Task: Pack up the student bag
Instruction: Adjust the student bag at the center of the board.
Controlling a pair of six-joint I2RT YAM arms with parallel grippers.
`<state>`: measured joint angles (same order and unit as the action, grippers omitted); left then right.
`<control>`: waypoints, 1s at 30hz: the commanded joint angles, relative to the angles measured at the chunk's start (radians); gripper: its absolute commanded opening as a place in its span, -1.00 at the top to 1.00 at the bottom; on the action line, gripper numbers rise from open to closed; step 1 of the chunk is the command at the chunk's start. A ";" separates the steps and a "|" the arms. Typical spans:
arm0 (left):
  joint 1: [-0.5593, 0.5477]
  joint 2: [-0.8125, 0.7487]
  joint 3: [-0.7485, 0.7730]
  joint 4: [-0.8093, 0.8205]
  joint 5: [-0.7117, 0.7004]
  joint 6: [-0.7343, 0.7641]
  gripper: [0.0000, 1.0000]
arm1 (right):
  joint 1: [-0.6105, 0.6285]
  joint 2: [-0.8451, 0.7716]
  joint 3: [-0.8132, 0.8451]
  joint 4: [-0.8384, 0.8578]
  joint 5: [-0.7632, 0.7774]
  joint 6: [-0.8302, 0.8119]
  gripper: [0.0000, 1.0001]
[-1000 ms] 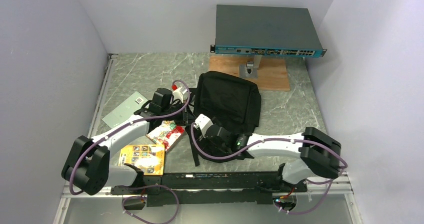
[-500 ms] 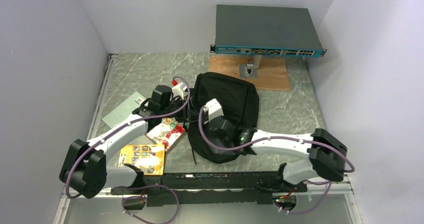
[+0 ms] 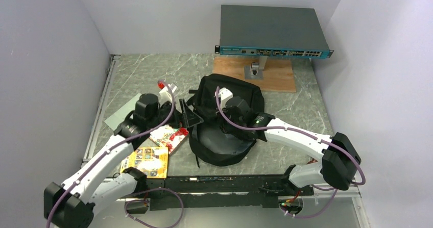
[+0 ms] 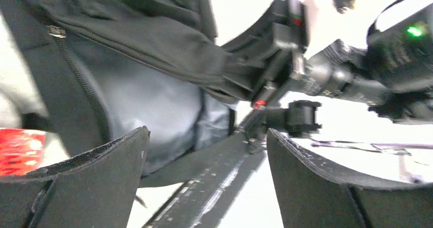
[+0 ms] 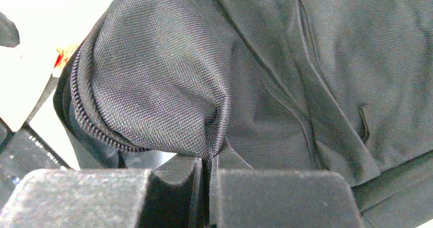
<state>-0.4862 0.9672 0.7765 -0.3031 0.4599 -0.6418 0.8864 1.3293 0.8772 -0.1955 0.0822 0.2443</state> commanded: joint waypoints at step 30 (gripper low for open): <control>-0.033 0.251 -0.271 1.024 0.228 -0.826 -0.18 | 0.482 0.111 0.048 -0.173 0.859 -0.214 -0.86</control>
<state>-0.5320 1.2907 0.4675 0.7486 0.6827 -1.5063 1.3346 1.3560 0.8600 -0.3347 0.7284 0.0635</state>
